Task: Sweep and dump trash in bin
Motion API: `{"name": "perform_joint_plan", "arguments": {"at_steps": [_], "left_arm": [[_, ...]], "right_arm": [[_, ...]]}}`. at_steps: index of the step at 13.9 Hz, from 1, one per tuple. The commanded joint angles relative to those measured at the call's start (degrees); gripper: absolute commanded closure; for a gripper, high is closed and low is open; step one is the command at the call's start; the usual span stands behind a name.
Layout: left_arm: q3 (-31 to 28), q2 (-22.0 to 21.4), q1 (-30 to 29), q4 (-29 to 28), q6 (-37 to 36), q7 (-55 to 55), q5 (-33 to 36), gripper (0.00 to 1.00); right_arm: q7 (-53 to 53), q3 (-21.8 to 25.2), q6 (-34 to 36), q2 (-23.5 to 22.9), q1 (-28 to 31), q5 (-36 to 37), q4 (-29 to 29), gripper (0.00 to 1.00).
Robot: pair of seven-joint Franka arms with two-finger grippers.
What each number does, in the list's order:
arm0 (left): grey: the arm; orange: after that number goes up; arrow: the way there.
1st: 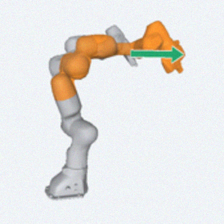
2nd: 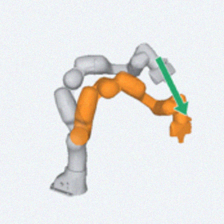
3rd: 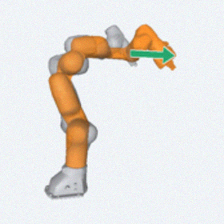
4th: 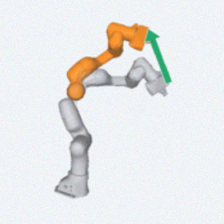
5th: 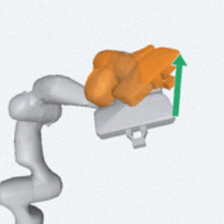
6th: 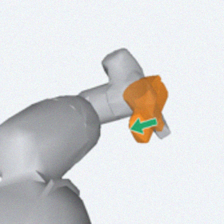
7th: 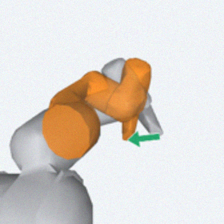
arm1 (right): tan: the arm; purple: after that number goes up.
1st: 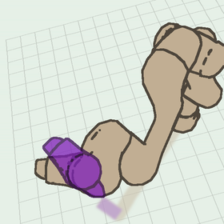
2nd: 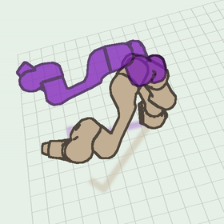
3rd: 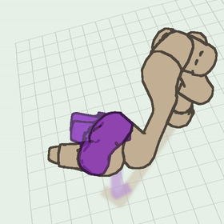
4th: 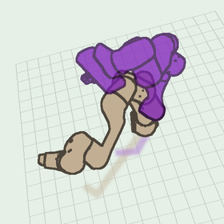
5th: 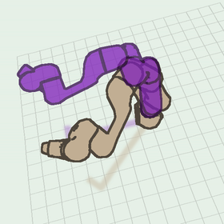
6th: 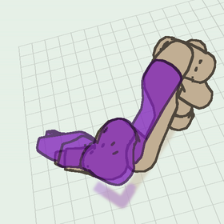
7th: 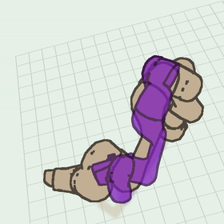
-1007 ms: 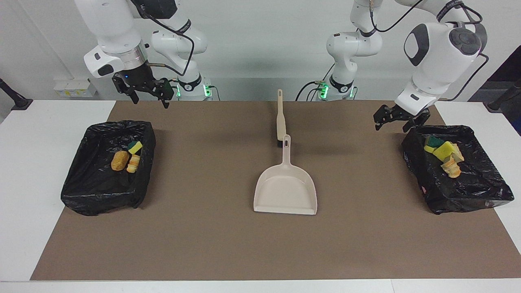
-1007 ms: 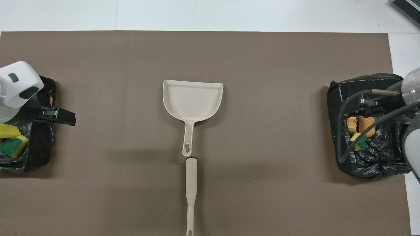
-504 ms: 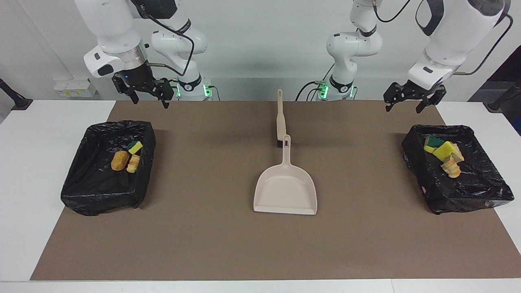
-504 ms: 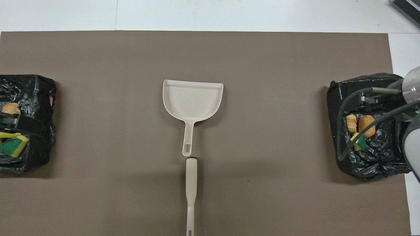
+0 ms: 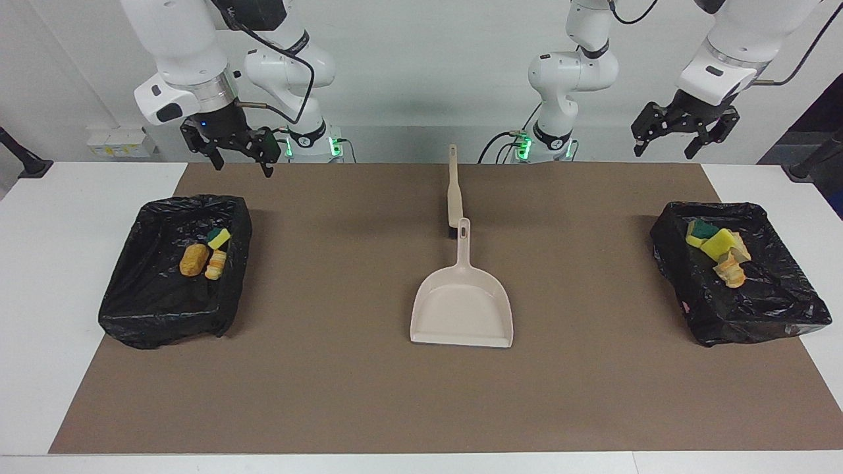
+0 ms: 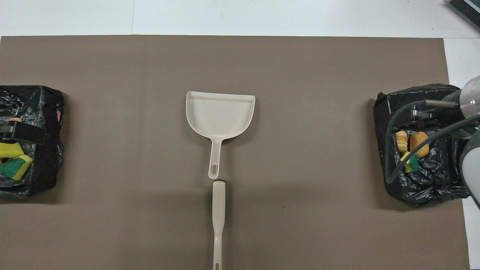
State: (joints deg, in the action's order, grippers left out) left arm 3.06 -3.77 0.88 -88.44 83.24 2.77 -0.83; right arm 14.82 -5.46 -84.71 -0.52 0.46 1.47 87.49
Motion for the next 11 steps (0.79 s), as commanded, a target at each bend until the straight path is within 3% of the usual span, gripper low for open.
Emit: {"name": "perform_joint_plan", "arguments": {"at_steps": [1,11], "left_arm": [[0.19,-0.98,-0.79,-3.13,2.54,-0.4,-0.93,0.0],[0.28,-1.51,-0.97,-3.85,2.71,-0.49,-1.1,0.0]], "right_arm": [[-1.99,-0.25,-1.42,0.52,0.86,-0.42,1.02,0.0],[-1.9,-0.25,-2.21,0.52,1.3,-0.42,1.11,0.0]]}}
